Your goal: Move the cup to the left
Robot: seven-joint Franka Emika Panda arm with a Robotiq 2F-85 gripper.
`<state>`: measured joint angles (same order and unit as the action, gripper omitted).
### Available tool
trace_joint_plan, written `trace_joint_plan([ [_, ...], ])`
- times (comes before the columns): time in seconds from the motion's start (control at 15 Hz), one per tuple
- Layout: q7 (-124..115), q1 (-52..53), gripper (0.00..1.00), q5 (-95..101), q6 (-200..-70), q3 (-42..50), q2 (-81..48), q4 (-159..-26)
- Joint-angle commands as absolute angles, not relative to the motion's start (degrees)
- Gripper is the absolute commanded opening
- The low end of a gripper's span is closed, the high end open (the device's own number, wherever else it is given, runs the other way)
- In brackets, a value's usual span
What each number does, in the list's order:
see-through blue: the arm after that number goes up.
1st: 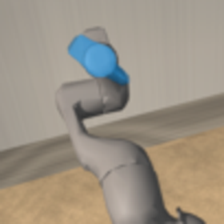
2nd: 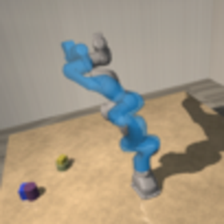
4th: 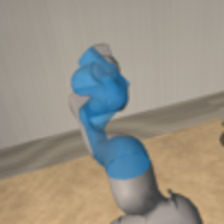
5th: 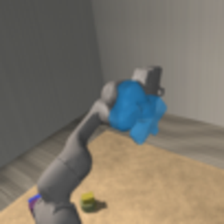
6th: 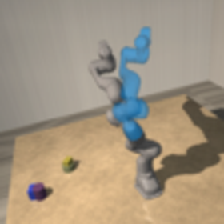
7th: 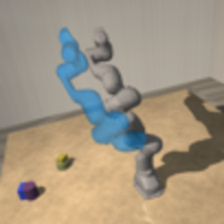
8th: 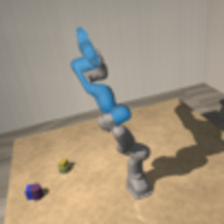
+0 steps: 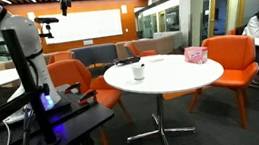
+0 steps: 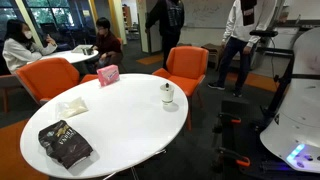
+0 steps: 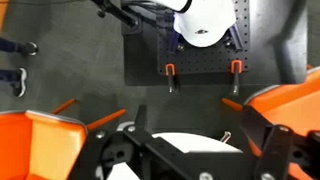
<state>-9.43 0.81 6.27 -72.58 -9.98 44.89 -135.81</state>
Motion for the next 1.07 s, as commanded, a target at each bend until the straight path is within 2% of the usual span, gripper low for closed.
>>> trace_joint_plan([
  [0.0, -10.1, 2.0, 1.0, 6.6, -72.4, -9.2, 44.7, -135.7],
  [0.47, -9.3, 2.0, 1.0, 6.6, -74.6, -8.4, 43.9, -135.4],
  [1.0, -4.4, -1.1, 1.0, 5.7, -97.7, 2.2, 33.4, -133.7],
])
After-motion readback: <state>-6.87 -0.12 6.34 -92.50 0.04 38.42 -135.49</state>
